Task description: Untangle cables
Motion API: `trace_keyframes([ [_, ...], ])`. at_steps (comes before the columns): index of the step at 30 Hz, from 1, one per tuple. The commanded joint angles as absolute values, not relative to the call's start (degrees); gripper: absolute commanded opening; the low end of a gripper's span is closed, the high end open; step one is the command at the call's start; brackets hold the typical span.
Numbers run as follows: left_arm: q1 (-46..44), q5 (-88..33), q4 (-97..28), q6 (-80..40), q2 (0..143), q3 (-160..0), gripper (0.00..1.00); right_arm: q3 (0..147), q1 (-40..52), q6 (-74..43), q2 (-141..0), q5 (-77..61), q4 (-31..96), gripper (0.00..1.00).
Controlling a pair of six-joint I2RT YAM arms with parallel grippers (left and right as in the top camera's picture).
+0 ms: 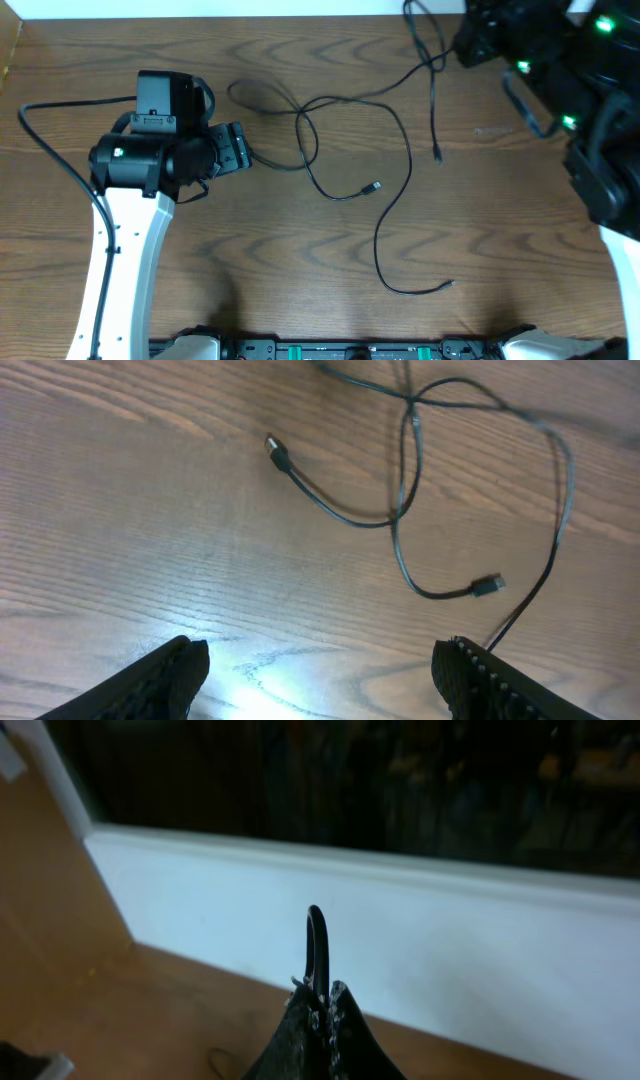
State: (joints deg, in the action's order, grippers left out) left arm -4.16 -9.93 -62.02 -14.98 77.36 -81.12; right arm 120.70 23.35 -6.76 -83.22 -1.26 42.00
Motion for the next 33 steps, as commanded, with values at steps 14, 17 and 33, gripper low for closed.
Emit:
trace_keyframes([
  [14, -3.95, -10.13, -61.71, -15.03, 85.54, -81.84, 0.78, 120.92, 14.59, -3.95, -69.93, 0.1, 34.28, 0.01],
  [17, -4.64, -13.67, -59.02, -12.19, 86.39, -81.73, 0.78, 120.92, 12.19, -3.95, -67.66, 0.1, 34.96, 0.01],
  [33, -18.48, -17.06, -46.3, -7.51, 90.91, -80.77, 0.79, 120.92, 8.6, -3.55, -64.03, 4.91, 34.72, 0.01],
])
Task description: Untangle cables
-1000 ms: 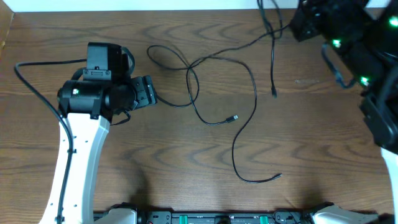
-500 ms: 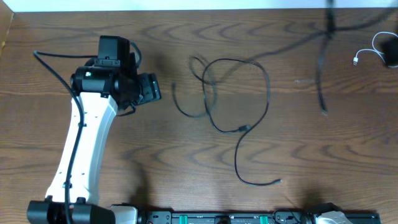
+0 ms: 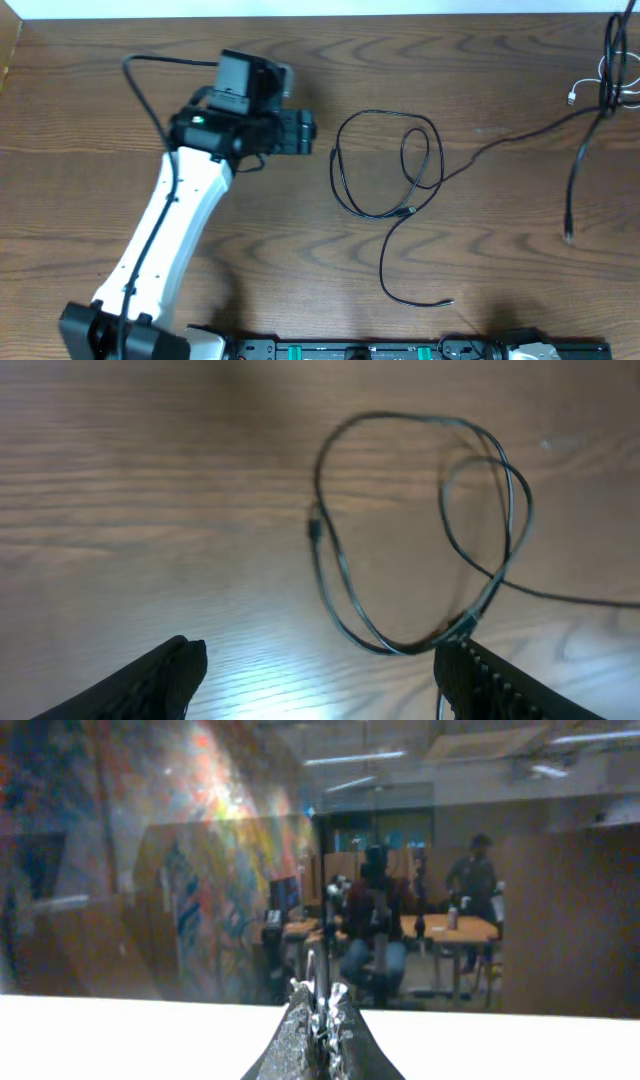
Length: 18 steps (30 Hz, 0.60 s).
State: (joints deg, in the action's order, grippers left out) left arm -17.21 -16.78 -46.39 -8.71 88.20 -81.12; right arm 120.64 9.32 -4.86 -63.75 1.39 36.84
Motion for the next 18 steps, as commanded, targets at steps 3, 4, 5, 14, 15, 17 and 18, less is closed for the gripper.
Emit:
trace_keyframes([
  [3, -19.07, -17.1, -46.13, -7.55, 93.51, -80.77, 0.79, 120.92, 8.6, -0.36, -64.07, 6.63, 28.34, 0.01],
  [4, -19.07, -17.1, -46.06, -7.7, 94.48, -80.77, 0.79, 120.92, 8.6, 0.32, -64.07, 7.92, 26.5, 0.01],
  [5, -19.07, -17.12, -45.91, -7.75, 95.33, -80.77, 0.79, 120.92, 8.6, 0.99, -64.07, 9.26, 25.04, 0.01],
  [14, -19.46, -23.05, -40.27, -7.75, 104.31, -80.77, 0.79, 120.92, 8.6, 2.66, -64.14, 13.32, 29.19, 0.01],
  [15, -19.75, -23.46, -39.31, -7.77, 105.12, -80.77, 0.79, 120.92, 8.58, 2.66, -64.29, 13.43, 30.22, 0.01],
  [17, -20.58, -23.57, -37.5, -7.77, 106.41, -80.77, 0.78, 120.9, 8.6, 2.63, -64.53, 13.41, 31.66, 0.01],
  [18, -21.08, -23.55, -36.73, -7.77, 106.83, -80.77, 0.78, 120.92, 8.6, 2.66, -64.69, 13.43, 32.14, 0.01],
])
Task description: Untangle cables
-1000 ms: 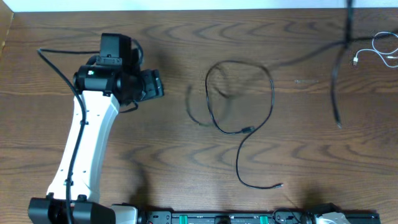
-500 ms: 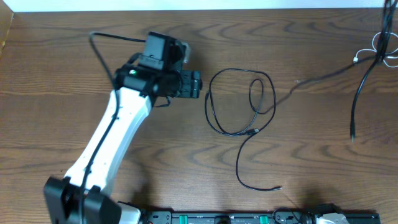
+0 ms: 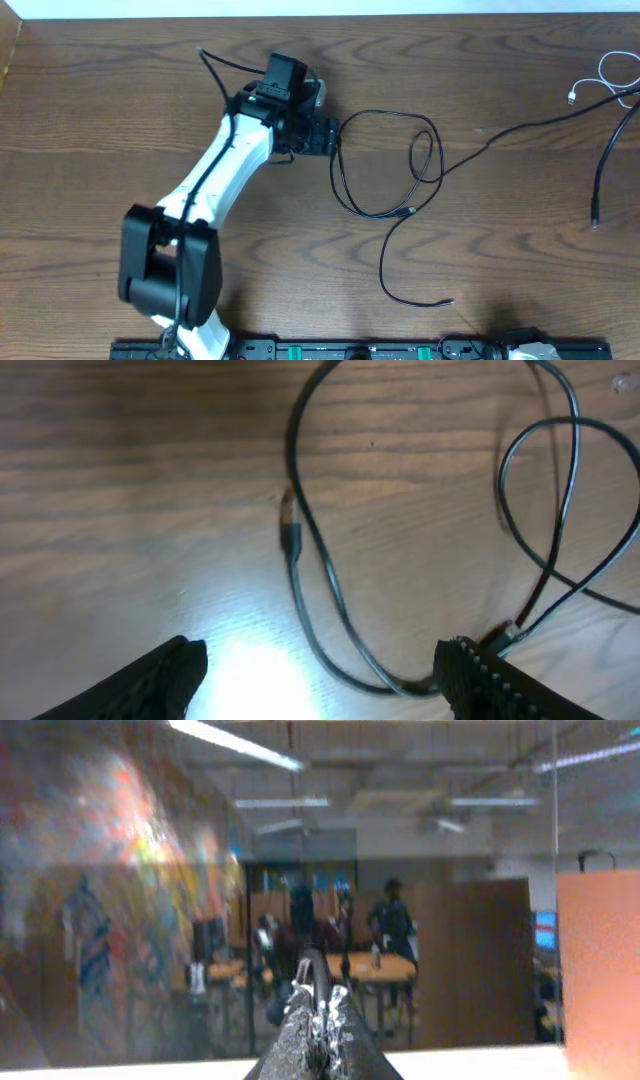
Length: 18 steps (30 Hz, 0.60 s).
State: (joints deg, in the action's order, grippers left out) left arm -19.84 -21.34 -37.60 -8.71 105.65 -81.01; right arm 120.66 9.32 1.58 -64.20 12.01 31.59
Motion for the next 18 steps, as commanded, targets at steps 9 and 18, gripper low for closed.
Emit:
trace_keyframes([
  [9, -26.33, -15.53, -34.61, -17.19, 108.86, -80.77, 0.7, 120.92, 8.6, 2.63, -65.43, 13.41, 34.33, 0.01],
  [18, -31.44, -6.7, -34.41, -29.74, 113.21, -80.77, 0.59, 120.92, 8.6, 2.63, -66.06, 13.43, 35.64, 0.01],
])
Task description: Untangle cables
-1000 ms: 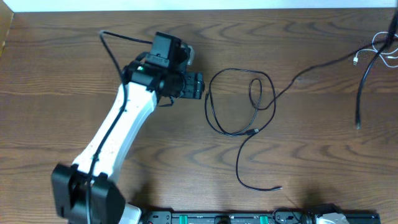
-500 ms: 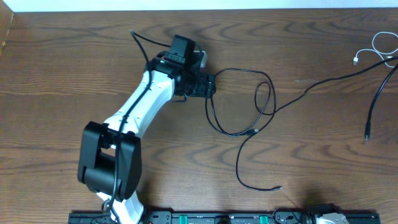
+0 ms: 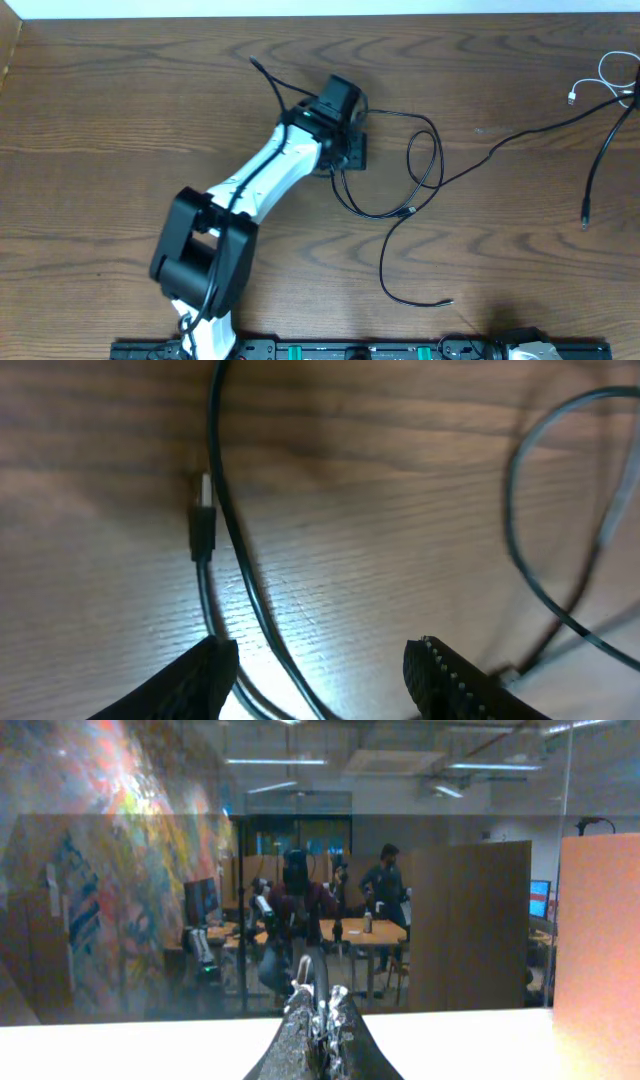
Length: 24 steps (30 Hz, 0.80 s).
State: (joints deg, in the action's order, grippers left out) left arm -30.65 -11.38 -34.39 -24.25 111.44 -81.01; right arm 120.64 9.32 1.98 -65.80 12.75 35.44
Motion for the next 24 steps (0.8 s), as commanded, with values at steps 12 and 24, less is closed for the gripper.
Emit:
trace_keyframes([
  [12, -31.99, -2.94, -32.84, -32.88, 115.79, -80.77, 0.58, 120.9, 8.6, 2.63, -66.24, 13.41, 36.47, 0.01],
  [24, -34.0, -2.92, -32.45, -33.15, 115.87, -80.66, 0.5, 120.92, 8.6, 2.63, -66.94, 13.45, 36.75, 0.01],
])
